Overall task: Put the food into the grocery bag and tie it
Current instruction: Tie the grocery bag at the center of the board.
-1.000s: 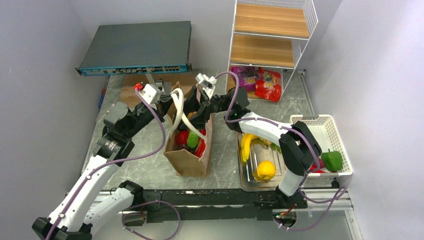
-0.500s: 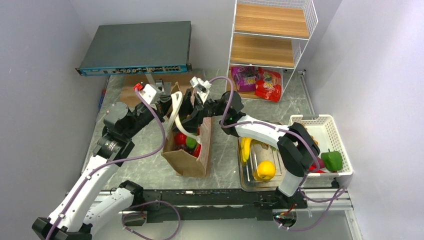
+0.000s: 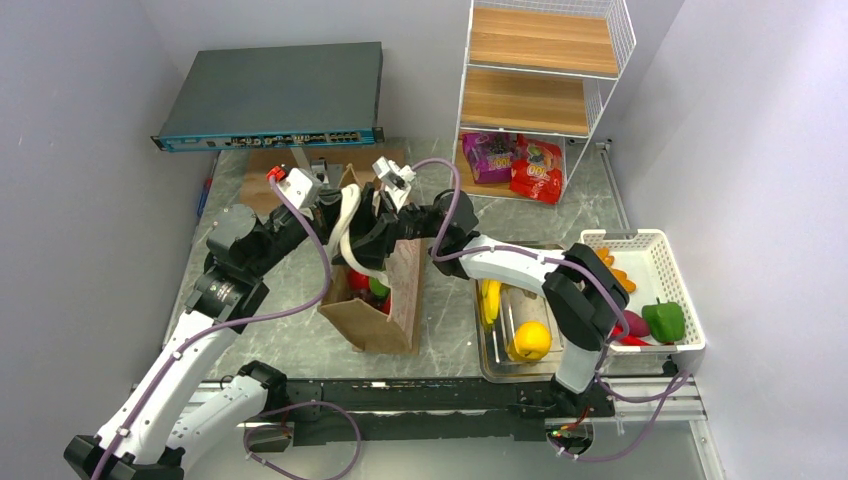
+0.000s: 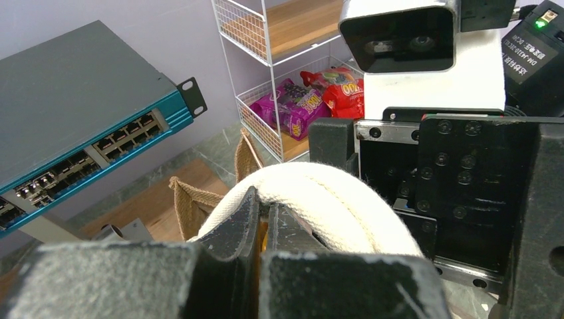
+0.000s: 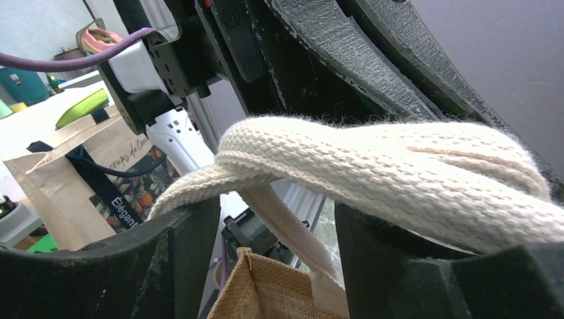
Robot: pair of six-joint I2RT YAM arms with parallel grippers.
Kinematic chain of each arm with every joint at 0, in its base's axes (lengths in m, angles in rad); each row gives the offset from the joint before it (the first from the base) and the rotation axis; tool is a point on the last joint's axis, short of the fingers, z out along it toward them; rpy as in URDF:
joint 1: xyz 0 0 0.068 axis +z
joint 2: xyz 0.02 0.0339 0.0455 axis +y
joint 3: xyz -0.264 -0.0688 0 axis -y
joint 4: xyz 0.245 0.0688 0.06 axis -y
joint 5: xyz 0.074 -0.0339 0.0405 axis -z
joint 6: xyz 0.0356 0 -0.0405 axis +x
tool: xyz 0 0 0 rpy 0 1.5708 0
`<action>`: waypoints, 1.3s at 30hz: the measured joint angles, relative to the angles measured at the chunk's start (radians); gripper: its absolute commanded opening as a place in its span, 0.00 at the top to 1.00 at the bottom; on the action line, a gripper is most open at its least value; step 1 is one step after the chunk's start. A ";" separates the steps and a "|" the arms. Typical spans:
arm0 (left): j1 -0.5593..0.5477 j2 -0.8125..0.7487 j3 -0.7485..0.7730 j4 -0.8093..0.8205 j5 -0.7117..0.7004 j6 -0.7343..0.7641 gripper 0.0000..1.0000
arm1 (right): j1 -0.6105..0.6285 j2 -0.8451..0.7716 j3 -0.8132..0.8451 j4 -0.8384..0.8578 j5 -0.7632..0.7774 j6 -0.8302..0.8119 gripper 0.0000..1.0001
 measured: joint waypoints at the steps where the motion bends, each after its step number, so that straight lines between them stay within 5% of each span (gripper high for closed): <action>1: 0.000 0.000 0.000 0.000 0.000 0.000 1.00 | 0.002 0.003 0.000 0.007 0.003 0.003 0.38; 15: 0.000 0.000 0.000 -0.007 -0.024 0.000 1.00 | 0.037 0.033 0.016 0.063 0.030 0.047 0.65; 23: 0.002 0.002 0.000 -0.010 -0.041 0.001 1.00 | 0.055 0.033 0.019 0.021 0.063 0.042 0.99; 31: 0.006 0.005 0.000 -0.009 -0.062 0.002 1.00 | 0.062 -0.011 0.012 -0.105 0.114 -0.032 1.00; 39: 0.010 0.006 0.000 -0.014 -0.086 0.011 1.00 | 0.081 -0.147 0.012 -0.504 0.278 -0.204 1.00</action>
